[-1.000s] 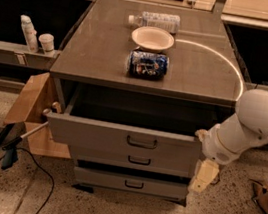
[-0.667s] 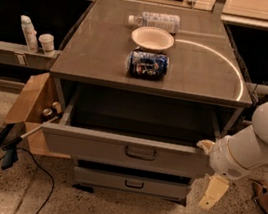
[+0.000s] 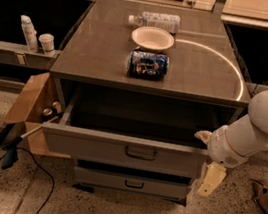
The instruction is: Open top drawer
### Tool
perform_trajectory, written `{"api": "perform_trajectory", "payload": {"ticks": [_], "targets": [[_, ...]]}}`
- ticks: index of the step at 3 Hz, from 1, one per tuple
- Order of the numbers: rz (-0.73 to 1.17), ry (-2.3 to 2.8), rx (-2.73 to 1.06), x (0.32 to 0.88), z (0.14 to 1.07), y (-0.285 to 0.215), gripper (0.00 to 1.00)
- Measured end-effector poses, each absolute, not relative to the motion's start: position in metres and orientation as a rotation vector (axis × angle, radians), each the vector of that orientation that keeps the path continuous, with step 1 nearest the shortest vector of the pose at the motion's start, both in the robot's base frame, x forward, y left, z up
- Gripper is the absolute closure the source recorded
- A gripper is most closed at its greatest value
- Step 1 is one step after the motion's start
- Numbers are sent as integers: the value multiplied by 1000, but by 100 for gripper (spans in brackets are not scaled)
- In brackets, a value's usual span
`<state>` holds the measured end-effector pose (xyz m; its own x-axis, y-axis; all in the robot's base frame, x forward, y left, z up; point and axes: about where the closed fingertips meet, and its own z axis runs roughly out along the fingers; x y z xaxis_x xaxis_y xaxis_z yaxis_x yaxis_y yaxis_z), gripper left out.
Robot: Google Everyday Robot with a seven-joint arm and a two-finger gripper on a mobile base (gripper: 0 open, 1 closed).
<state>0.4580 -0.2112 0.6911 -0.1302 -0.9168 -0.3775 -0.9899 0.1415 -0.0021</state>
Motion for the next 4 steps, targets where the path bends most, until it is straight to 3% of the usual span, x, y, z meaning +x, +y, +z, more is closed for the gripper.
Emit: {"api": "perform_trajectory", "payload": {"ticks": [1,4], "targets": [[392,2132,-1862,464,688,-212,0],[586,2234,-1806,407,674,-241,0]]}}
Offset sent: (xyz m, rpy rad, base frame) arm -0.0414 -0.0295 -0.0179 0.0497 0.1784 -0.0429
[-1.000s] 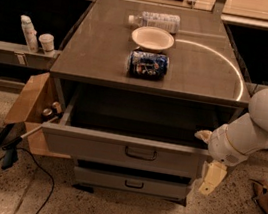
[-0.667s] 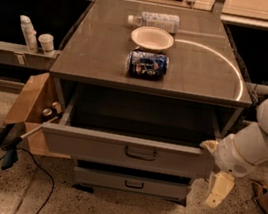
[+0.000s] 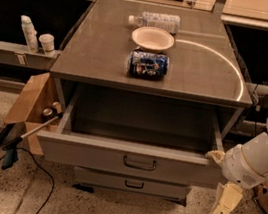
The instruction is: Open top drawer
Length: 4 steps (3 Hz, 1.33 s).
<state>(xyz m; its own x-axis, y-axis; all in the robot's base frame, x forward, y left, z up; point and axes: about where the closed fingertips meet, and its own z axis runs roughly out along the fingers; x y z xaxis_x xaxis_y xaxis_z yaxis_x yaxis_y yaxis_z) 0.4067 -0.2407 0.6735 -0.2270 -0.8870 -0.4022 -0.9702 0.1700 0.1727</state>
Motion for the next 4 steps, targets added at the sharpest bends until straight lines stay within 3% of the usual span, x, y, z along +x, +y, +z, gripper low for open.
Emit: {"api": "perform_trajectory", "payload": {"ticks": [2,4], "targets": [[696,2258,-1803,363,670,-238,0],[713,2245,-1828,359,669,-236,0]]}}
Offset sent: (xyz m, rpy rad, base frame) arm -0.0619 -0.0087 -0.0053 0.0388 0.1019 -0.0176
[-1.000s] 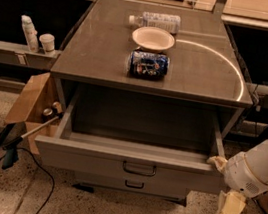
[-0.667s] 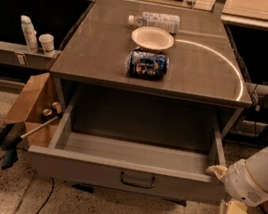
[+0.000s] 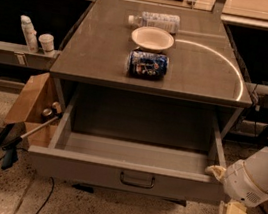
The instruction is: Open top drawer
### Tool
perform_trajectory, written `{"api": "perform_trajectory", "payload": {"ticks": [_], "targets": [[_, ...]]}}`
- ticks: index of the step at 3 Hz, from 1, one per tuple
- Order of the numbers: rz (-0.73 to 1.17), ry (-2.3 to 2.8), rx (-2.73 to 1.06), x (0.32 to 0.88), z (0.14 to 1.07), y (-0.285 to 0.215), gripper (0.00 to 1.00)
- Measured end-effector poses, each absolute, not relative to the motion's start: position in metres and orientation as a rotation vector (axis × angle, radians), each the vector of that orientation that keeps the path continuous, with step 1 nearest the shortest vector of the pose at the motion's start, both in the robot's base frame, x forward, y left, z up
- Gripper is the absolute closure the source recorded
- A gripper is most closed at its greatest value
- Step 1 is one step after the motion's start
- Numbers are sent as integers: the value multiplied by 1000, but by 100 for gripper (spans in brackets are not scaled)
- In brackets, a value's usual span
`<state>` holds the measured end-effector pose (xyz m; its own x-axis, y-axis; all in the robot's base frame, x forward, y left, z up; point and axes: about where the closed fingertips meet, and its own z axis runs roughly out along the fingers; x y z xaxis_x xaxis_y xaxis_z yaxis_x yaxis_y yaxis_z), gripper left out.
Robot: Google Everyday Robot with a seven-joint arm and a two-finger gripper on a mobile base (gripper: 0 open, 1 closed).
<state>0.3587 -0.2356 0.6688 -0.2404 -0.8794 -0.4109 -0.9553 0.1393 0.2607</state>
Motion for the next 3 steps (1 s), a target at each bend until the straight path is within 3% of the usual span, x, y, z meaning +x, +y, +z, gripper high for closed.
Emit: {"api": "perform_trajectory", "payload": {"ticks": [1,2,3], "targets": [[744,2247,-1853,337,671,-232,0],[769,2261,-1855,267,687,-235,0],[769,2261,-1855,267,687,-235,0]]}}
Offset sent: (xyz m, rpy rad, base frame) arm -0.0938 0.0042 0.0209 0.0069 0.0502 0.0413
